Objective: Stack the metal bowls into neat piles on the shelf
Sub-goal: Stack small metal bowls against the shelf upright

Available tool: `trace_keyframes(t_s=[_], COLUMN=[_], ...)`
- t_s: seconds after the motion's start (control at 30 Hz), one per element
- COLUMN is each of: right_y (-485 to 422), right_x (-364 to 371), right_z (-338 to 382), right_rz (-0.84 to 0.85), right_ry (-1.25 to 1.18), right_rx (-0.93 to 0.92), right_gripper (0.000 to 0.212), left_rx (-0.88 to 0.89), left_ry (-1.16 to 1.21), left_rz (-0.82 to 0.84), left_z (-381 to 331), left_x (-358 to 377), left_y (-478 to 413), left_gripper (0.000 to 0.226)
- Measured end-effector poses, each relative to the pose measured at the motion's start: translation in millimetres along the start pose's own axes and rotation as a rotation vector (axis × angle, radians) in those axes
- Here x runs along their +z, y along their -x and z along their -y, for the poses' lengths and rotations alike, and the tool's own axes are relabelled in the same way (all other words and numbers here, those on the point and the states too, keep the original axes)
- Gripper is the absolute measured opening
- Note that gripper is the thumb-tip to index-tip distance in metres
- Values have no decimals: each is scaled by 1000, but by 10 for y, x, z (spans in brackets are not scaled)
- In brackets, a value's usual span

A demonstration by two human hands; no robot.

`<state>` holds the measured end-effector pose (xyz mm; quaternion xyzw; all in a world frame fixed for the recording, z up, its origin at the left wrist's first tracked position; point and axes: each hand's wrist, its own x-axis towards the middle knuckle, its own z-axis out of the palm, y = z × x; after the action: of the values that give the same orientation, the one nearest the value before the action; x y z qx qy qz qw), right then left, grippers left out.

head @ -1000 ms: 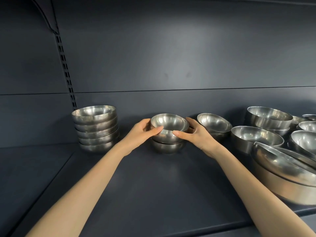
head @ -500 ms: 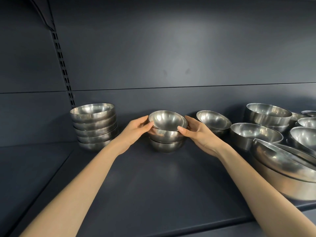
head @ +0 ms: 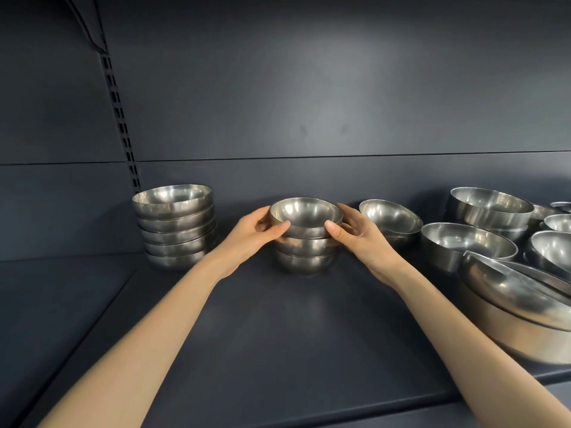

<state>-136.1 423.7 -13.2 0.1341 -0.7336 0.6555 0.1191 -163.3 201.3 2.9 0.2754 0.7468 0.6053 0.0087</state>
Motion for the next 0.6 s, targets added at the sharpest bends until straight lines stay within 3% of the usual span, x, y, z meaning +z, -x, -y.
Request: trace_keyframes(t_s=[0.23, 0.47, 0.6], right_y=[32, 57, 77], right_x=[-22, 27, 69], right_z=[-39, -19, -15], right_rz=[50, 38, -4], right_ry=[33, 18, 17], right_rx=[59, 77, 61], right_gripper=[47, 43, 67], left_rx=[-44, -66, -65], left_ry=[-39, -39, -21], left_rz=[-50, -51, -103], left_z=[115, 98, 105], left_x=[38, 110, 124], left_y=[-23, -2, 0], left_gripper=[33, 27, 39])
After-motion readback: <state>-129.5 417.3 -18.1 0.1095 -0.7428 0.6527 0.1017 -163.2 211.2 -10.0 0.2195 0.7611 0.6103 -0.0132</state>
